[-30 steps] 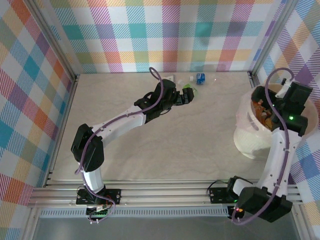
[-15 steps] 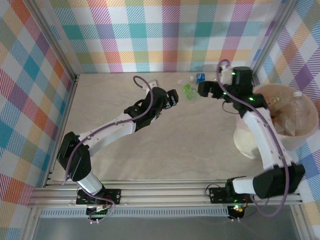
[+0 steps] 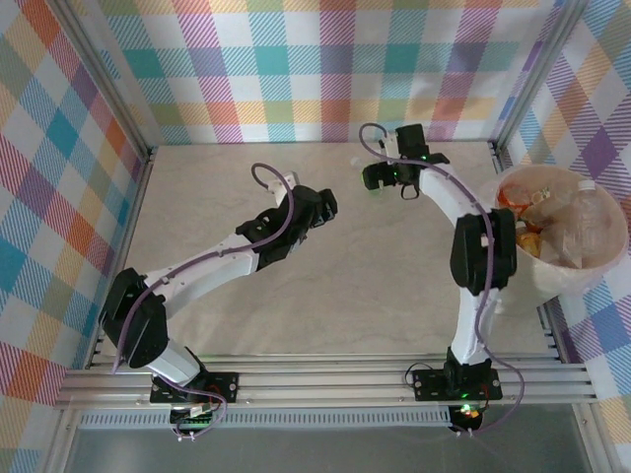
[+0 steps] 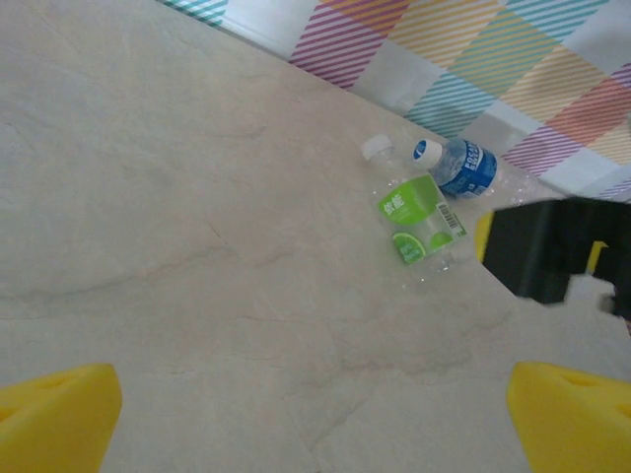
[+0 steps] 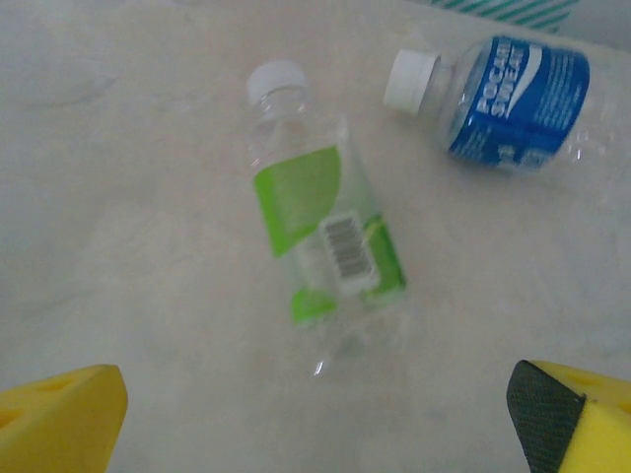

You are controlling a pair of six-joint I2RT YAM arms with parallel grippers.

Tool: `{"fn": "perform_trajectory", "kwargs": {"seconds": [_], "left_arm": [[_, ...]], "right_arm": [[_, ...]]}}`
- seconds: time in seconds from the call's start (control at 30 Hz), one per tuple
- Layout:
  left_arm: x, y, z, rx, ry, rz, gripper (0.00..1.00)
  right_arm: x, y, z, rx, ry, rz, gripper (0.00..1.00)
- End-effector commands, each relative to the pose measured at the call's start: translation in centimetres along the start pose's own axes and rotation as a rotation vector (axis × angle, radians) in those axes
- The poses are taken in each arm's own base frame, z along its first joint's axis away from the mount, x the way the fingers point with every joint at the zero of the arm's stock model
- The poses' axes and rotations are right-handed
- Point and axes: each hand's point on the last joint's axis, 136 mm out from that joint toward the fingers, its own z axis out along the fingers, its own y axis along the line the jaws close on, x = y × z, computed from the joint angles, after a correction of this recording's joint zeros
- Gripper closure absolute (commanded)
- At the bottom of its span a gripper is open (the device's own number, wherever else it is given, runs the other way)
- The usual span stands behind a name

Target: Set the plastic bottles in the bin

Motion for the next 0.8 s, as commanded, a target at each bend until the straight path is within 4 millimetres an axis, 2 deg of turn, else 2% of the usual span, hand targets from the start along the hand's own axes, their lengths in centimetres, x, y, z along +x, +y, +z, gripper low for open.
{"fn": "perform_trajectory", "kwargs": {"seconds": [0.0,0.1,0.27,0.53,0.63,0.77], "left_arm": [[-1.4,0.3,-1.4,-0.004,-0.054,-0.003,0.0],[-1.4,0.9,-1.4,-0.024,-0.059,0.003,0.0],[-1.3,1.5,-0.9,-0.053,-0.063,0.01,0.0],[-0.6,1.5,0.0,-0.061,-0.044,0.022,0.0],[-0.2,1.3,0.3,-0.053,-0.03,0.026,0.0],[0.2,0.3,0.8,-0.011,-0.004,0.043,0.0]], "right_arm": [[-0.9,-1.3,2.1,0.046,0.032,-0.067,0.0],[-0.4,-1.2,4.4,0.025,0.103,-0.038,0.0],[1.1,-0.2,7.1,-0.043,0.229,0.023,0.0],[3.4,1.4,9.5,-0.106,0.307,0.032,0.01],[3.5,1.8,9.6,-0.109,0.309,0.027,0.08],[1.9,1.8,8.2,-0.099,0.247,0.063,0.26]]}}
